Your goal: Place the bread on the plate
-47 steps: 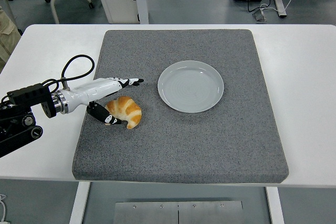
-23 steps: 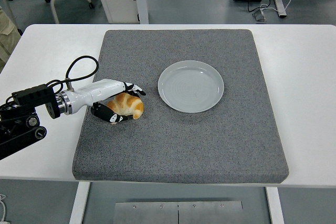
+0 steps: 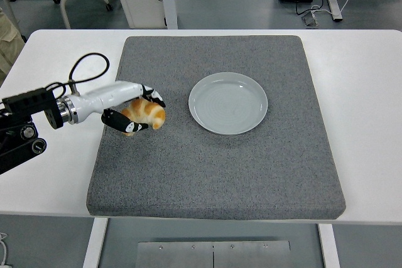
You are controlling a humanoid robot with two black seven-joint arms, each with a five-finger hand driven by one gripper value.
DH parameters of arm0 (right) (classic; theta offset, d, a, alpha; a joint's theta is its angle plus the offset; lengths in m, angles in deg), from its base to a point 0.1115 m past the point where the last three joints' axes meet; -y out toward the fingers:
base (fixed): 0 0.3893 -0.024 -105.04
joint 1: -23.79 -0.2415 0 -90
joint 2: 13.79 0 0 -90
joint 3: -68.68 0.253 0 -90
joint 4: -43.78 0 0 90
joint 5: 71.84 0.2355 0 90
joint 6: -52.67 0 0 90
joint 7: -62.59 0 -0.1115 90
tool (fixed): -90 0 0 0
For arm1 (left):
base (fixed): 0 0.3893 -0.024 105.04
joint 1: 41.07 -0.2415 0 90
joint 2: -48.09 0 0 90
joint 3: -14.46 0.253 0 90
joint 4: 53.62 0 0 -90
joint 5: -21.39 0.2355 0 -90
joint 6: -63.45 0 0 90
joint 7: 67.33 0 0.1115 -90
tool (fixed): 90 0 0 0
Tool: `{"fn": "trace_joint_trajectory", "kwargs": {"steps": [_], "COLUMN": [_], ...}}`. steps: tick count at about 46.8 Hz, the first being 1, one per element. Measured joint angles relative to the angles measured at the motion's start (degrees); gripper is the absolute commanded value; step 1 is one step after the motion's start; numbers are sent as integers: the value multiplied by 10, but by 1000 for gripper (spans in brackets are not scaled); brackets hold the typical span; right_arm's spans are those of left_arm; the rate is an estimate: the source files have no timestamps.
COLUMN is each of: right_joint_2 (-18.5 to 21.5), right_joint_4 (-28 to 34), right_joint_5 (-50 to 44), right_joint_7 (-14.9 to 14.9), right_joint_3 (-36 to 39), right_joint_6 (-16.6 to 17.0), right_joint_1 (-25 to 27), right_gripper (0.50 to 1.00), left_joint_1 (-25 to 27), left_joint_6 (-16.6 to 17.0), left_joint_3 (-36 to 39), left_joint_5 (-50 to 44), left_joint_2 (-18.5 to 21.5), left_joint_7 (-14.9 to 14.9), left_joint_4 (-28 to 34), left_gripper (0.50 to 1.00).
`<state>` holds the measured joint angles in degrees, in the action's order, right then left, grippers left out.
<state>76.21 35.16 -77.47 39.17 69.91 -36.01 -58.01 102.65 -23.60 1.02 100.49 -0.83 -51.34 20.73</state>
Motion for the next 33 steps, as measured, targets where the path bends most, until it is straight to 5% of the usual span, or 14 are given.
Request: {"fn": "trace_joint_trajectory", "kwargs": {"steps": [18,33], "right_joint_2": [0,0], "right_joint_4": [0,0], "right_joint_5": [0,0], "right_joint_7": [1,0], "right_joint_3": [0,0], "right_joint_6": [0,0], "right_joint_1": [0,0], "right_gripper": [1000,1000], "left_joint_1": [170,237], "left_joint_6": [-94,-111], "left_joint_3": [0,5], "left_joint_5": [-63,-66], "left_joint_2": [52,51], "left_joint_7": [18,16], "left_joint_4": [-3,-12], "left_gripper": [500,500]}}
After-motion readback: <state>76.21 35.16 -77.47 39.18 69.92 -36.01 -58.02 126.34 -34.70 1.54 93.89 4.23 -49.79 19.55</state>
